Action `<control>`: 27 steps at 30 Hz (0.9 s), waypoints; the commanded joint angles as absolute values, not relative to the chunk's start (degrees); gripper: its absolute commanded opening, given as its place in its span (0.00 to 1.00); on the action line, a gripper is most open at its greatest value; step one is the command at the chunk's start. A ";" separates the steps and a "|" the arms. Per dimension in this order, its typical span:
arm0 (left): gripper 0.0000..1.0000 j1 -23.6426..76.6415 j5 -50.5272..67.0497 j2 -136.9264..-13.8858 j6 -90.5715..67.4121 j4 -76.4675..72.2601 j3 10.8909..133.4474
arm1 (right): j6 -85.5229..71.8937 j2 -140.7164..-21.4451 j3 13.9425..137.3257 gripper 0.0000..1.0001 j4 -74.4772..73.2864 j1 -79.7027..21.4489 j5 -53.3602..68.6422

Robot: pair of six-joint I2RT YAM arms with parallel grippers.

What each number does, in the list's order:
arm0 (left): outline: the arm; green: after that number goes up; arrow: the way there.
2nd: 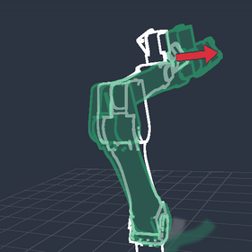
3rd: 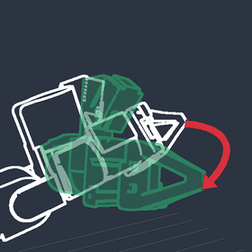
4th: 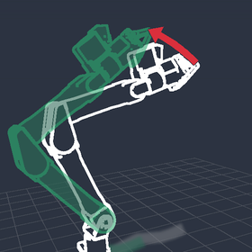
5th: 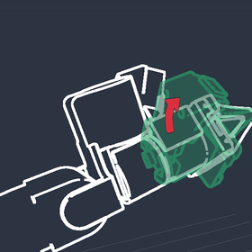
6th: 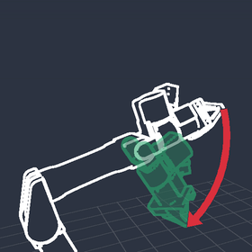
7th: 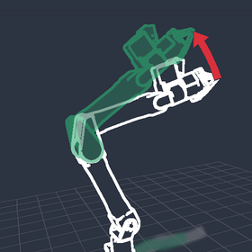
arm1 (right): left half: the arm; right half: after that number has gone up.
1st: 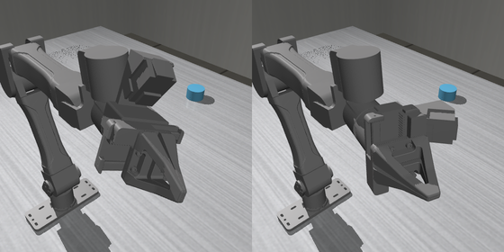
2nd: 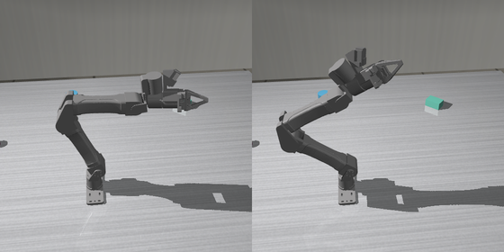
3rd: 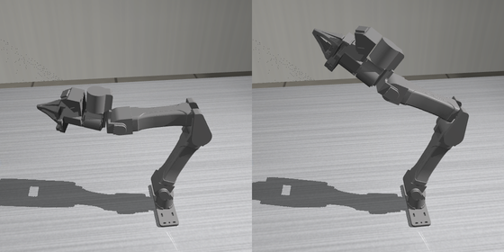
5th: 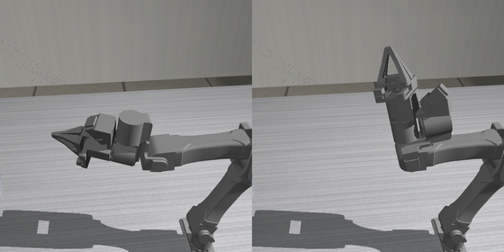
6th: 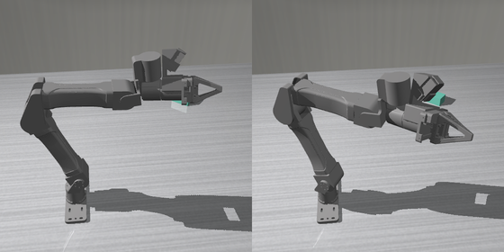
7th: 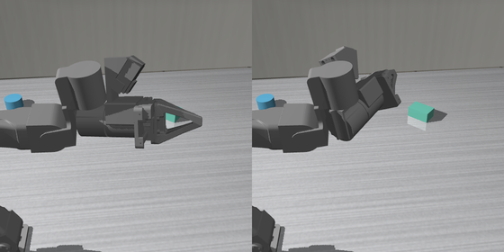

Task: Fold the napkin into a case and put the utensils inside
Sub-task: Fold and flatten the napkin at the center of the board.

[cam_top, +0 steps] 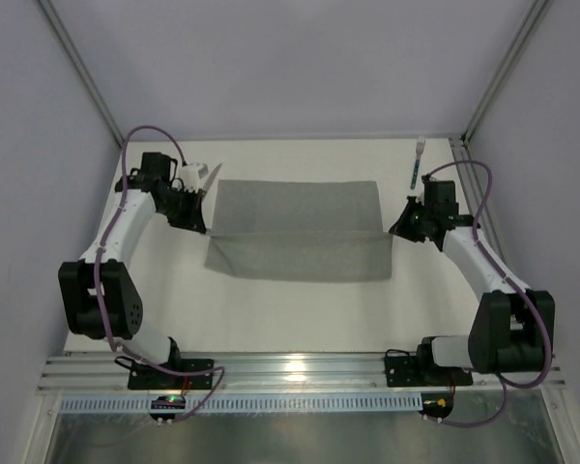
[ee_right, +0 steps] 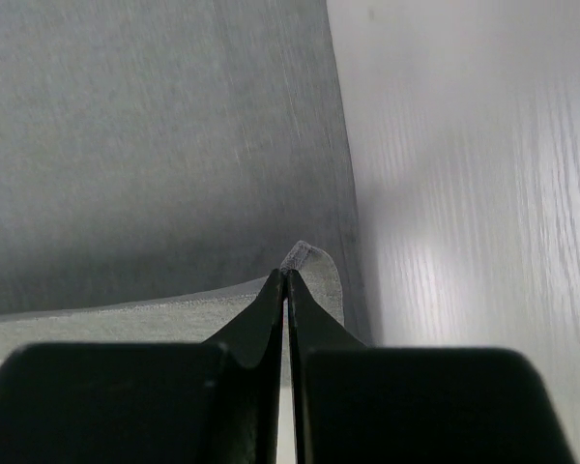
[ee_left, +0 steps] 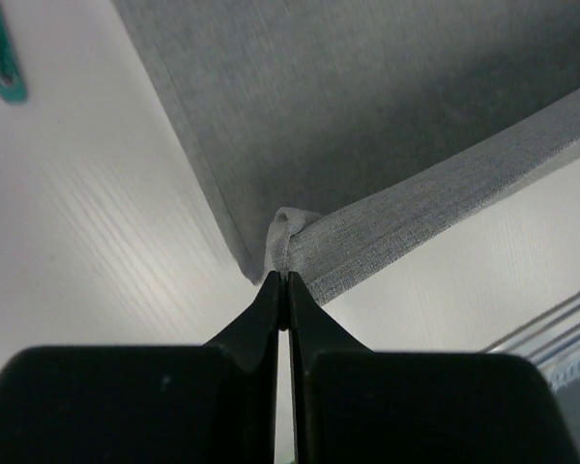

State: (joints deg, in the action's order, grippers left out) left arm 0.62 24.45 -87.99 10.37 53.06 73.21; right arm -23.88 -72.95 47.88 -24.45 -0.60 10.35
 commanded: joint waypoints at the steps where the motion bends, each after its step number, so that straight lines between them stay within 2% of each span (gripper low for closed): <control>1: 0.00 -0.70 20.65 -94.38 7.21 47.12 80.31 | -22.23 -80.92 57.27 0.03 -16.44 0.00 5.10; 9: 0.00 -0.62 17.58 -108.27 2.73 42.81 89.90 | -22.32 -102.01 71.27 0.03 -16.26 -2.02 3.95; 15: 0.00 -0.62 16.26 -113.46 0.44 40.69 97.28 | -23.55 -109.41 82.77 0.03 -17.84 -2.20 2.99; 27: 0.00 2.20 13.62 -121.99 0.44 42.45 104.59 | -25.49 -120.93 94.65 0.03 -22.94 -2.20 0.88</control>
State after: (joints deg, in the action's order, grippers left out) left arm 2.09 16.84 -120.73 0.40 42.46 102.19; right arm -24.84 -119.70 91.50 -20.93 -2.87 4.80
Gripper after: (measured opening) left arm 0.009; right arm 0.034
